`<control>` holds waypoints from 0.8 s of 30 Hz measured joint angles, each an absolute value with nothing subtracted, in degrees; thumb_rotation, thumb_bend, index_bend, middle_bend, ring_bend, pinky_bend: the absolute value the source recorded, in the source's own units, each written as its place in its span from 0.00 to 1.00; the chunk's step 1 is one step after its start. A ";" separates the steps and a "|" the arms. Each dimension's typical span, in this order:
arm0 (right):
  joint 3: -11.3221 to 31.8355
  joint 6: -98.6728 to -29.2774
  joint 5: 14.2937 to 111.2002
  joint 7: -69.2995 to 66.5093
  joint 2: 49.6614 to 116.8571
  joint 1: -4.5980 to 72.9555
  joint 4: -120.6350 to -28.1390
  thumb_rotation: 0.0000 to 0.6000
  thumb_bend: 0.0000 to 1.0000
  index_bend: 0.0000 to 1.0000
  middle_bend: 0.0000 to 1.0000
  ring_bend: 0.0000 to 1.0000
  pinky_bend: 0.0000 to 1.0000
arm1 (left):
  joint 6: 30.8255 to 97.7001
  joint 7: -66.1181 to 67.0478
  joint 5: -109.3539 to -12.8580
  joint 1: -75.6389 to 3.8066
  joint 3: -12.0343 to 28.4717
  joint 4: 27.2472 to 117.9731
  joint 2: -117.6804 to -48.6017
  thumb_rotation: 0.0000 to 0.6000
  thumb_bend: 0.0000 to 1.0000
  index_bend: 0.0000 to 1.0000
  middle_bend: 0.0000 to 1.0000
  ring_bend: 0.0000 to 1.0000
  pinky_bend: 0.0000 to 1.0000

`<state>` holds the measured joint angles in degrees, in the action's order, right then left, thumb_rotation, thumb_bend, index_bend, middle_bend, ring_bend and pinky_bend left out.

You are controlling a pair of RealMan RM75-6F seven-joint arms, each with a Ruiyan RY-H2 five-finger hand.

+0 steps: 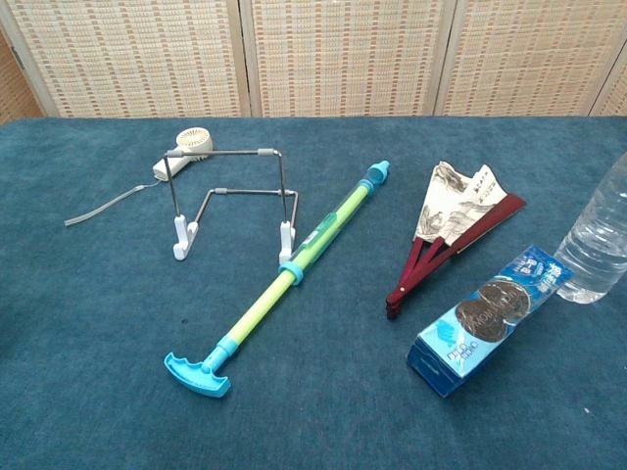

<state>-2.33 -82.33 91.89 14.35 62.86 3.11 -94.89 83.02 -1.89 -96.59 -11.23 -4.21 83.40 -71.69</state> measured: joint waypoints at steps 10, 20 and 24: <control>-2.10 -85.02 92.83 14.14 63.62 2.19 -94.42 1.00 0.10 0.00 0.00 0.00 0.10 | 82.51 -0.81 -96.70 -11.33 -4.22 83.52 -72.01 1.00 0.43 0.14 0.05 0.17 0.37; 0.51 -88.79 93.26 10.43 68.82 2.00 -91.01 1.00 0.10 0.00 0.00 0.00 0.10 | 80.56 -1.71 -95.81 -11.73 -4.60 84.44 -71.06 1.00 0.43 0.17 0.06 0.17 0.38; 1.31 -88.79 92.57 5.22 69.51 2.43 -90.47 1.00 0.10 0.00 0.00 0.00 0.10 | 81.97 -1.63 -96.02 -11.19 -4.56 85.70 -70.45 1.00 0.43 0.19 0.07 0.17 0.38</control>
<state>1.31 -88.79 92.57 5.22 69.51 2.43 -90.47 81.97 -1.63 -96.02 -11.19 -4.56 85.70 -70.45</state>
